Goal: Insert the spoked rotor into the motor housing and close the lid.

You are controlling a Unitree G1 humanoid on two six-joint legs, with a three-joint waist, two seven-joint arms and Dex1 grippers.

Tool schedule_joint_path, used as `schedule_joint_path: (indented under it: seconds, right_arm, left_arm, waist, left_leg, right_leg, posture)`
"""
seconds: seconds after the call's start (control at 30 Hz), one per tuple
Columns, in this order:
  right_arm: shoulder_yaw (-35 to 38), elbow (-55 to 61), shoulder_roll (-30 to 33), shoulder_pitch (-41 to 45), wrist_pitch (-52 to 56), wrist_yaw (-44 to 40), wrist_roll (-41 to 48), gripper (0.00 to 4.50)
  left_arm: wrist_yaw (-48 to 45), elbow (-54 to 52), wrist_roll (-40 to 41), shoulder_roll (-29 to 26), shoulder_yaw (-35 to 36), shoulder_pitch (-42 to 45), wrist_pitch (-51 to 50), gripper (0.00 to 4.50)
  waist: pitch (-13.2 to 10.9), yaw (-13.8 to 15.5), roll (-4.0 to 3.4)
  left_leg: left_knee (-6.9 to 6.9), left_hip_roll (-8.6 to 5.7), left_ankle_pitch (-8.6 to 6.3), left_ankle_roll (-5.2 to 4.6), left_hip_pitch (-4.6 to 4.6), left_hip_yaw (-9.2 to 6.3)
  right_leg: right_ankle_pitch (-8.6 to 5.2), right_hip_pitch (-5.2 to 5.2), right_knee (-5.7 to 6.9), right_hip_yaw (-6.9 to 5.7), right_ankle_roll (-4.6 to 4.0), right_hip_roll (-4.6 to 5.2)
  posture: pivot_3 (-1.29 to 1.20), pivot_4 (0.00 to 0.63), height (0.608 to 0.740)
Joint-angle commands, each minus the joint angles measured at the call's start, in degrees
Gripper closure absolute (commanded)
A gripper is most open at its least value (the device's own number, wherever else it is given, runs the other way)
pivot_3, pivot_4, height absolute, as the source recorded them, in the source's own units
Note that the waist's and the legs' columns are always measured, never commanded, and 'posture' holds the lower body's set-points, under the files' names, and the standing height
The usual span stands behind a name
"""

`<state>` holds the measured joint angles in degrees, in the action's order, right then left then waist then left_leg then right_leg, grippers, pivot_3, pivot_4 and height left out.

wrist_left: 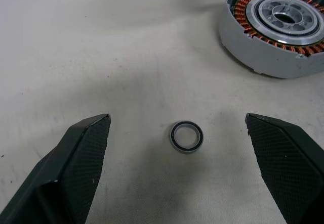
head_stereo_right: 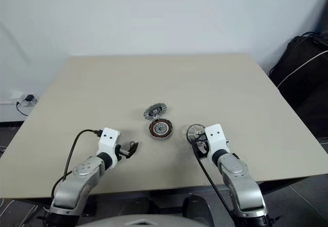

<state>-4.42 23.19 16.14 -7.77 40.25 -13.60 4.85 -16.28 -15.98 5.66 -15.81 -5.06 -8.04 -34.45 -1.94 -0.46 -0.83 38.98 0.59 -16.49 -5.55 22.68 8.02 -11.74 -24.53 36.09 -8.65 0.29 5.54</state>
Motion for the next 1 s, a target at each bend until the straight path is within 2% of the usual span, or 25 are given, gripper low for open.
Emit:
schedule_joint_path:
  seconds: [0.03, 0.6, 1.0]
  right_arm:
    - [0.4, 1.5, 0.2, 0.4, -1.0, -0.2, 0.0, 0.02]
    - [-0.5, 1.3, 0.3, 0.5, -1.0, -0.5, -0.2, 0.02]
    - [-0.7, 1.2, 0.1, 0.8, -1.1, -0.2, -0.2, 0.02]
  left_arm:
    - [0.1, -0.5, -0.4, 0.0, -0.1, 0.9, 1.4, 0.00]
    - [0.4, -0.3, -1.3, 0.3, -0.4, 0.7, 1.4, 0.00]
    - [0.5, 6.0, -3.8, 1.2, -3.8, 5.2, 3.6, 0.00]
  waist:
    - [0.0, 0.0, 0.00]
    - [0.0, 0.0, 0.00]
    - [0.0, 0.1, 0.00]
  left_leg:
    - [0.00, 0.00, 0.00, 0.00, 0.00, 0.00]
    - [0.00, 0.00, 0.00, 0.00, 0.00, 0.00]
    - [0.00, 0.00, 0.00, 0.00, 0.00, 0.00]
  right_leg:
    - [0.00, 0.00, 0.00, 0.00, 0.00, 0.00]
    - [0.00, 0.00, 0.00, 0.00, 0.00, 0.00]
    - [0.00, 0.00, 0.00, 0.00, 0.00, 0.00]
  posture:
    - [0.00, 0.000, 0.740]
    - [0.00, 0.000, 0.740]
    - [0.00, 0.000, 0.740]
